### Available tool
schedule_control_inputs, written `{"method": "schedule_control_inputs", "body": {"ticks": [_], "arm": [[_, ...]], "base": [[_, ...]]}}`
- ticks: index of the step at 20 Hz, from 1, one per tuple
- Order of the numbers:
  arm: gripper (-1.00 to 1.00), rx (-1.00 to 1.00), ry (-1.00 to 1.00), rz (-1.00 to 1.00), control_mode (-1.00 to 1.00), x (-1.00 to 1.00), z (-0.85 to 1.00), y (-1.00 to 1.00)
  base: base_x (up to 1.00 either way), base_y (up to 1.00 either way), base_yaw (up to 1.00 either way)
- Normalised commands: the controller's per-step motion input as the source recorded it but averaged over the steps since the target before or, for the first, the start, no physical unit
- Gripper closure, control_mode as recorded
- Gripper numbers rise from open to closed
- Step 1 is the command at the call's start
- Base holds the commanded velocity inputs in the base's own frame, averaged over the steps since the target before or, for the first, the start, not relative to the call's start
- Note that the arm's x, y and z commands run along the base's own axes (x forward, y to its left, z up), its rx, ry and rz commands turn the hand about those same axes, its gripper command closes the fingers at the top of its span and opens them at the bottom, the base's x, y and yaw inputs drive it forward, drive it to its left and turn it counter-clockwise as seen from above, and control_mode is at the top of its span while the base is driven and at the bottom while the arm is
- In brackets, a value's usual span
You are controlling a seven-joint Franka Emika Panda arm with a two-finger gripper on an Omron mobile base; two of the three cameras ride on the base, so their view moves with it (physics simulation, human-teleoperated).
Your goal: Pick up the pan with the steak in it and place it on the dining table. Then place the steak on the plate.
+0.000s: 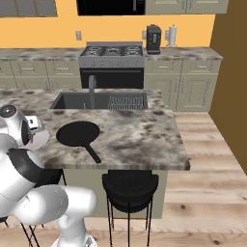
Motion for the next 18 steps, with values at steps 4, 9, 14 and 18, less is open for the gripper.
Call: {"method": "schedule_control_inputs", "body": {"ticks": [4, 9, 14, 18], "arm": [[-1.00, 0.00, 0.00, -0.04, -1.00, 0.17, -0.10, 0.19], [-1.00, 0.00, 0.00, -0.04, -1.00, 0.04, 0.01, 0.09], [-1.00, 0.00, 0.00, -0.04, -1.00, 0.00, 0.20, 0.03], [-1.00, 0.05, 0.00, -0.05, -1.00, -0.09, 0.47, -0.01]], "base": [[0.00, 0.00, 0.00], [0.00, 0.00, 0.00], [0.00, 0.00, 0.00], [0.00, 0.00, 0.00]]}}
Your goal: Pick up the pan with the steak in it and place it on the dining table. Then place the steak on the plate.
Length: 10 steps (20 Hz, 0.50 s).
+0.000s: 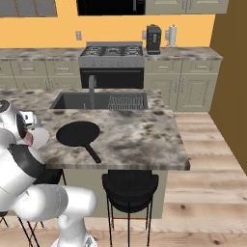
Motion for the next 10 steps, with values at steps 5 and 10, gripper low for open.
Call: {"method": "schedule_control_inputs", "body": {"ticks": [5, 10], "arm": [[-1.00, 0.16, -0.08, -0.02, -1.00, -0.41, 0.63, -0.17], [-1.00, 0.22, -0.20, -0.02, -1.00, -0.49, 0.67, -0.18]], "base": [[0.00, 0.00, 0.00], [0.00, 0.00, 0.00]]}}
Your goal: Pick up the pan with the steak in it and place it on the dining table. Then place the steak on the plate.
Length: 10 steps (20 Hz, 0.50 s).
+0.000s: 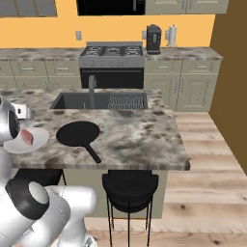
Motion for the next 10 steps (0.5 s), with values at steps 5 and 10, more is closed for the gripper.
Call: {"method": "schedule_control_inputs", "body": {"ticks": [5, 10], "arm": [[-1.00, 0.33, -0.26, -0.03, -1.00, -0.47, 0.36, -0.30], [-1.00, 0.16, -0.47, 0.00, -1.00, -0.46, 0.11, -0.14]], "base": [[0.00, 0.00, 0.00], [0.00, 0.00, 0.00]]}}
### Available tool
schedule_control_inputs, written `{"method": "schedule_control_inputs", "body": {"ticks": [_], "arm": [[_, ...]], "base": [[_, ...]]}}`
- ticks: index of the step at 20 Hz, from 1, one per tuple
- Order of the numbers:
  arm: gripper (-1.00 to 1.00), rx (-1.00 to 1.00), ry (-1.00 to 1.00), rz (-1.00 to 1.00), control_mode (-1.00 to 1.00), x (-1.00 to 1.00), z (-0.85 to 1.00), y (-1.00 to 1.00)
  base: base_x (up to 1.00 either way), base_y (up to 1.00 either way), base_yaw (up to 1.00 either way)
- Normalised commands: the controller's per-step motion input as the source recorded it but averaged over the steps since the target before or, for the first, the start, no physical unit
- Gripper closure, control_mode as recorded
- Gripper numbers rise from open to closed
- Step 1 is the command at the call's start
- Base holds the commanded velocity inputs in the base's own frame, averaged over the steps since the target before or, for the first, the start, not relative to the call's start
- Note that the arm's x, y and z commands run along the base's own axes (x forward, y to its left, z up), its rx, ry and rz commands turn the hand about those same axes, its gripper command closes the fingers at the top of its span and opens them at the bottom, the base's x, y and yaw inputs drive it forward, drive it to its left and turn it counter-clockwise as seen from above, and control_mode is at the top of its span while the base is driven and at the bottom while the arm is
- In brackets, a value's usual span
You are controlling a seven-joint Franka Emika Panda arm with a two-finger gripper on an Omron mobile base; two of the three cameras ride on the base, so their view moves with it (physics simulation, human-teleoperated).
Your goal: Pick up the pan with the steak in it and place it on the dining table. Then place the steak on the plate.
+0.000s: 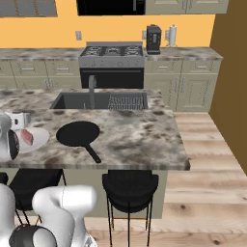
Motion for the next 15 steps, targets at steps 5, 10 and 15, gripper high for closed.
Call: {"method": "schedule_control_inputs", "body": {"ticks": [5, 10, 15], "arm": [[-1.00, 0.11, -0.42, 0.00, -1.00, -0.68, 0.39, -0.03], [-1.00, 0.12, -0.27, 0.00, -1.00, -0.73, 0.45, 0.00], [-1.00, 0.00, -0.05, 0.00, -1.00, -0.10, 0.01, 0.00]], "base": [[0.00, 0.00, 0.00], [0.00, 0.00, 0.00], [0.00, 0.00, 0.00]]}}
